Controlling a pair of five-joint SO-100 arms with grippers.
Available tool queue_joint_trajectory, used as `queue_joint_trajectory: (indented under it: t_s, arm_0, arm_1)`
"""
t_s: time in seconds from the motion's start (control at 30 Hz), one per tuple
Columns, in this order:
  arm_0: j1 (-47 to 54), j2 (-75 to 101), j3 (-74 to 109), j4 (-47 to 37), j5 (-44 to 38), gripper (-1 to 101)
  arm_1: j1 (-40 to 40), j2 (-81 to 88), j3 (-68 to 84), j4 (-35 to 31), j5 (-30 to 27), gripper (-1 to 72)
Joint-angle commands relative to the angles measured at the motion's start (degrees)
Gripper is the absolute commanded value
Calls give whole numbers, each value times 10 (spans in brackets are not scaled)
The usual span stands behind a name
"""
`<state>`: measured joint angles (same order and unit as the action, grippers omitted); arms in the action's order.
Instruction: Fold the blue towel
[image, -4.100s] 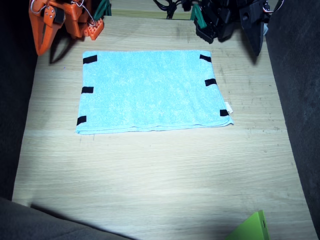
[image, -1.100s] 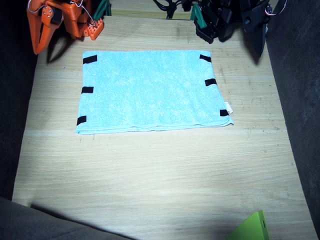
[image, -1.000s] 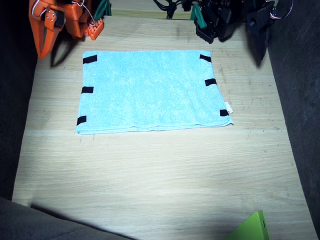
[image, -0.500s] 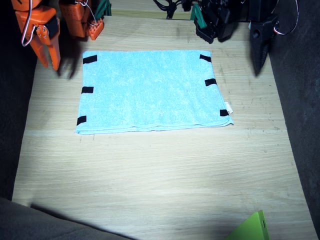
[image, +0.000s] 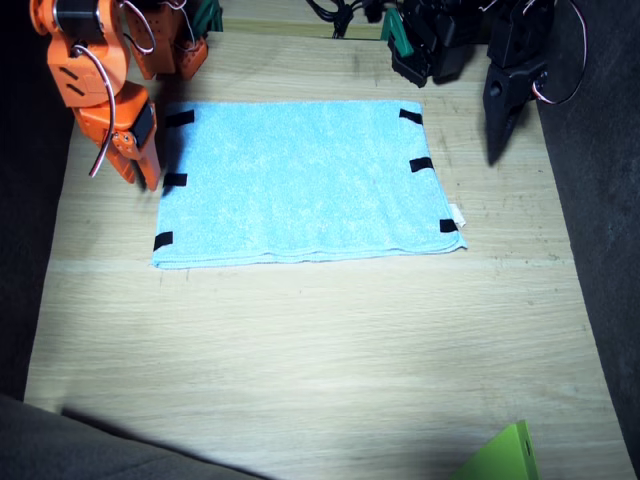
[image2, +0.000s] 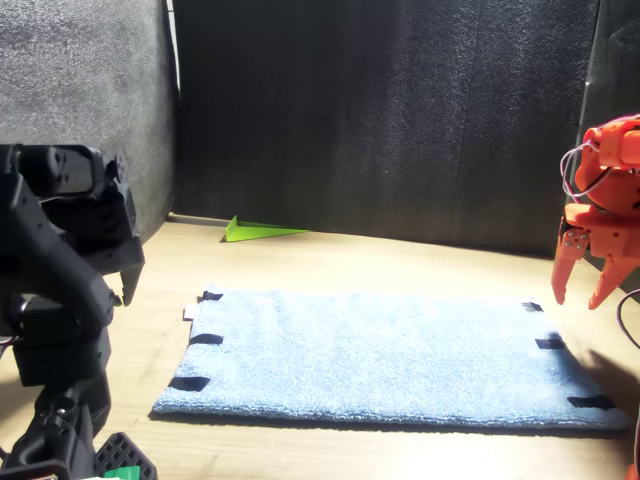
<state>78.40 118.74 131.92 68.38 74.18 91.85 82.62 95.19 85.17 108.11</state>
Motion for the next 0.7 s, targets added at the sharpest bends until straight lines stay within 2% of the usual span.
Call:
queue_joint_trajectory:
  t_s: [0.0,0.17,0.27,0.5,0.67]
  arm_0:
    - [22,33,12,4,17,89]
    - [35,18,17,-5,25,90]
    - [33,22,20,-6,23,93]
    - [18,25,24,-7,12,100]
    - [11,19,20,-11,6,106]
  arm_1:
    - [10,21,28,-20,15,199]
    - [14,92,93,-41,21,198]
    - [4,173,128,-48,3,198]
    - [-37,345,236,-59,-88,186]
    - [-84,359,277,-67,-122,190]
